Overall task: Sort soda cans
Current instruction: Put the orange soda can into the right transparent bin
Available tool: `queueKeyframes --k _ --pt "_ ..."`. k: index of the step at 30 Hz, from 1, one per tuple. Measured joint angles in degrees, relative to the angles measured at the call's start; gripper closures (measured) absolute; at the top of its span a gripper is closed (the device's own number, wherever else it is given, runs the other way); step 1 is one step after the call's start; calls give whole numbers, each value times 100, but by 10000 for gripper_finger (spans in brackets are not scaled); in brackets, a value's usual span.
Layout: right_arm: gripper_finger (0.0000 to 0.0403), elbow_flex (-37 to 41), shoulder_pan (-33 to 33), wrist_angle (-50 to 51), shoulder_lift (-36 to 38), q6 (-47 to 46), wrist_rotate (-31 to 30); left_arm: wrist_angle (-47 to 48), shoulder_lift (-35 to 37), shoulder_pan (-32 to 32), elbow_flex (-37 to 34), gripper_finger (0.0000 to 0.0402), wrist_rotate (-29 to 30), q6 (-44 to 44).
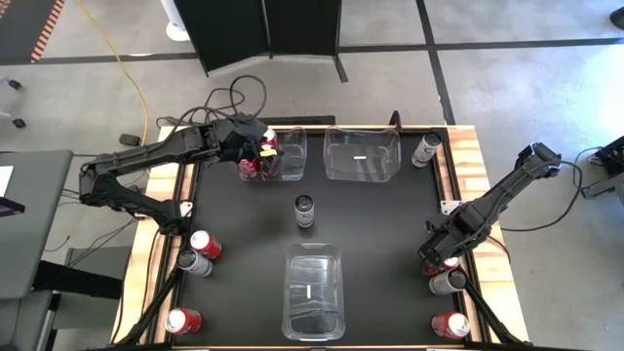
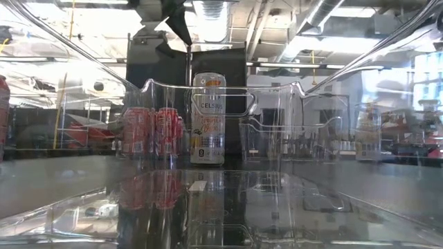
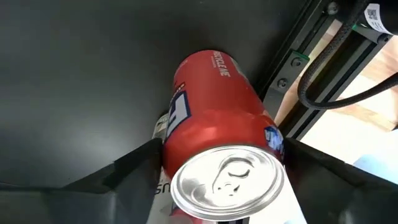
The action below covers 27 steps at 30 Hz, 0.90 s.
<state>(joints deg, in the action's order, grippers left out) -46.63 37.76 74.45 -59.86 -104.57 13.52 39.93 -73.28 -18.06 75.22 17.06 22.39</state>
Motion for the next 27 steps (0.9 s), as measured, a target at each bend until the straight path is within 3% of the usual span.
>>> queueKeyframes --k 6,11,16,22,27 --pt "136 -21 -3 6 8 -2 0 4 0 0 0 66 2 72" --pt "143 -197 -221 72 -24 2 -114 4 0 0 0 66 2 79" --pt "145 -749 -791 56 -25 173 -643 1 0 0 0 66 2 79" --pt "146 -1697 -1914 170 -400 1491 -1287 8 0 0 0 66 0 8" --pt "146 -2593 -3087 397 -1066 3204 -1400 30 4 0 0 66 0 -69"
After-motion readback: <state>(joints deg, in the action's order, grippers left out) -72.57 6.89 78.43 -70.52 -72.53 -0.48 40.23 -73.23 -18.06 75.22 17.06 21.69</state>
